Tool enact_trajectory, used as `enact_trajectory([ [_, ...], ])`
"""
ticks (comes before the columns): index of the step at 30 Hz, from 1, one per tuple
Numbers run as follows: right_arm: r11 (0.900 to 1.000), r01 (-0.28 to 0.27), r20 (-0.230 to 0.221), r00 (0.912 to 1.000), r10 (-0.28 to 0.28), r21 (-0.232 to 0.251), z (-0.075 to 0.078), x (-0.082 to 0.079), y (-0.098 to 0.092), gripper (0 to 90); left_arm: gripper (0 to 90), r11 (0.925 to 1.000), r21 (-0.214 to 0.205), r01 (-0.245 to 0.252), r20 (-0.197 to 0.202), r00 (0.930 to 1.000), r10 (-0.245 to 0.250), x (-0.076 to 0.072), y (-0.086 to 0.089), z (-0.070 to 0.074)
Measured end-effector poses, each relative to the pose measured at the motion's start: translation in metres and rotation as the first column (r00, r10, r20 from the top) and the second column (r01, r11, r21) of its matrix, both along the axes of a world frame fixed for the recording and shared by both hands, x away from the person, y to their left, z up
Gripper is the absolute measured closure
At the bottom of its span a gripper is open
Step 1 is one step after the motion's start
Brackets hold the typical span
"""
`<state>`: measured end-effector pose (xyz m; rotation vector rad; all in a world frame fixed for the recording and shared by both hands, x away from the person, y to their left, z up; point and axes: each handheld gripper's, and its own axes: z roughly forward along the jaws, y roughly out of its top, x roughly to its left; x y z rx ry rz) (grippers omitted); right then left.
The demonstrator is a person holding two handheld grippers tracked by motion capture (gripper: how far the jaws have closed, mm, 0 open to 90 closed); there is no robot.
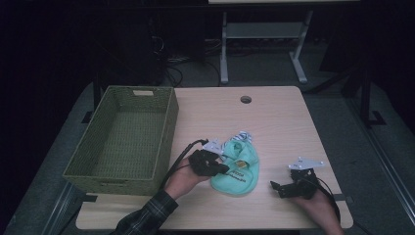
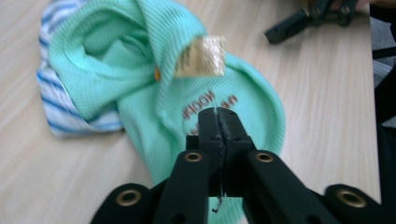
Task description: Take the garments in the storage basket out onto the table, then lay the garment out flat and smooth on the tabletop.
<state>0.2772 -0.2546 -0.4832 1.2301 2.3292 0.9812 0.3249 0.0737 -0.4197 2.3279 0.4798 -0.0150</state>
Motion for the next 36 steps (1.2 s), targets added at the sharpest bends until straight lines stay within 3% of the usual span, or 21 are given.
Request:
enact_trajectory([
  [7, 1.0000, 0.001, -0.001, 1.0000, -0.001, 0.000, 0.000, 0.000, 0.000, 2.2, 89.5, 0.9993, 0.034, -0.016, -0.019, 0.9997, 0.016, -0.015, 0.010, -0.010],
  [12, 1.0000, 0.001, -0.001, 1.0000, -0.001, 0.000, 0.000, 0.000, 0.000, 2.1, 89.4, 0.9982, 0.051, -0.033, -0.032, 0.9989, 0.035, -0.016, 0.013, -0.023],
  [18, 0.9999, 0.010, -0.002, 0.9999, -0.010, 0.001, 0.000, 0.000, 0.000, 2.1, 88.5, 0.9904, 0.135, -0.030, 0.003, 0.9995, 0.030, -0.013, 0.010, -0.036],
  [20, 0.9999, 0.011, -0.002, 0.9999, -0.011, 0.000, 0.000, -0.001, 0.000, 2.1, 88.7, 0.9927, 0.111, -0.046, -0.013, 0.9988, 0.048, -0.012, 0.011, -0.037],
  [24, 0.9999, 0.012, -0.002, 0.9999, -0.012, -0.001, 0.000, -0.001, -0.001, 2.1, 88.2, 0.9917, 0.123, -0.035, -0.014, 0.9992, 0.037, -0.010, 0.013, -0.037],
  [26, 0.9998, 0.017, -0.008, 0.9998, -0.017, -0.001, 0.001, -0.001, 0.000, 2.7, 87.0, 0.9933, 0.106, -0.046, -0.024, 0.9985, 0.049, -0.011, 0.012, -0.038],
  [28, 0.9999, 0.010, -0.013, 0.9999, -0.010, 0.000, 0.004, 0.000, -0.002, 13.8, 87.0, 0.9928, 0.111, -0.044, -0.022, 0.9987, 0.047, -0.010, 0.012, -0.037],
  [36, 0.9991, 0.013, 0.003, 0.9999, -0.013, 0.041, 0.018, 0.006, -0.008, 31.2, 88.5, 0.9898, 0.136, -0.041, -0.008, 0.9991, 0.042, -0.011, 0.011, -0.036],
])
